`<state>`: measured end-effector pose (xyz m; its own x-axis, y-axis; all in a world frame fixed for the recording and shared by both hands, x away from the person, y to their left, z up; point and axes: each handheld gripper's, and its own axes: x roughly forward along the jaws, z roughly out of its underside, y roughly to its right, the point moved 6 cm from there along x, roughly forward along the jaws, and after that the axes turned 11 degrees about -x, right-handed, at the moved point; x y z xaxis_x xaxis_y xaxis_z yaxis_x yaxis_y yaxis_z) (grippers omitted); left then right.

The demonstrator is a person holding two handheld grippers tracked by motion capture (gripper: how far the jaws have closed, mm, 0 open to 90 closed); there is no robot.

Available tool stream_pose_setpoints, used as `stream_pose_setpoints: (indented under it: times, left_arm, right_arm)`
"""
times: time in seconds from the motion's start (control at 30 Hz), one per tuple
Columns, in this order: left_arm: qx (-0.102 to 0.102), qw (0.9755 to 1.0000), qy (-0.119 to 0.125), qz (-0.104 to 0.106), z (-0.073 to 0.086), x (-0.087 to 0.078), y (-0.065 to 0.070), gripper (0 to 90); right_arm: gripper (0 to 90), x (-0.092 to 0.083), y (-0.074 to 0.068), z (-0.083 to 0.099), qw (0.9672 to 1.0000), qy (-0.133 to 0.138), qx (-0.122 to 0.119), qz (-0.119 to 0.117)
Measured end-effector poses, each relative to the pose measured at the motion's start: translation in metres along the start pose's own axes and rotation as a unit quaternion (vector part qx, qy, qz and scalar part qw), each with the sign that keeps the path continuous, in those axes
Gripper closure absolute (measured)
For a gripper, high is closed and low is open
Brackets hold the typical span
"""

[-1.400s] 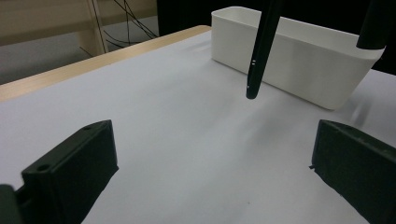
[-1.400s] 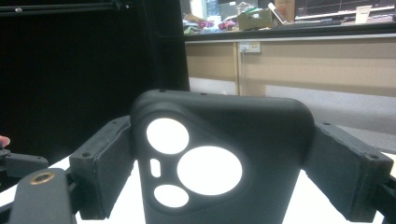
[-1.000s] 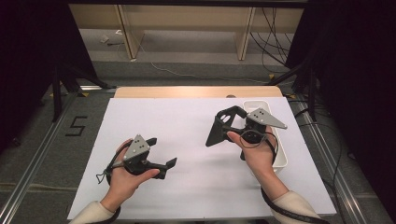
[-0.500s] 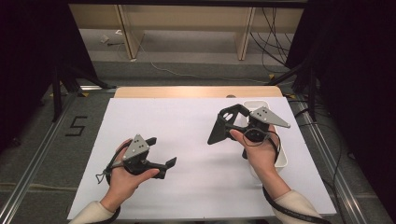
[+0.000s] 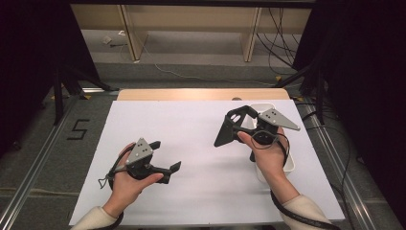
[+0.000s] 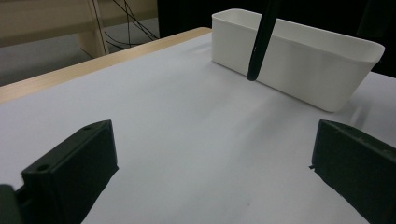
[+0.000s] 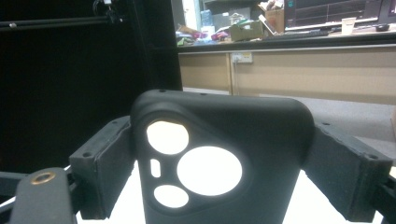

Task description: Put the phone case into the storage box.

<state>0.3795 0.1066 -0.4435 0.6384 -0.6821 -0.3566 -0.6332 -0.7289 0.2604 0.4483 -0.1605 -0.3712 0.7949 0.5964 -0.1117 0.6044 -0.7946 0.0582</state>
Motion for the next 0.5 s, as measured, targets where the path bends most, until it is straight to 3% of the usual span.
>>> stream_pose_setpoints:
  times: [0.5]
  left_arm:
    - [0.000, 1.0000, 0.002, 0.000, -0.001, 0.000, 0.000, 0.0]
  right_arm:
    - [15.2, -0.004, 0.010, -0.005, 0.9999, 0.006, 0.000, 0.013]
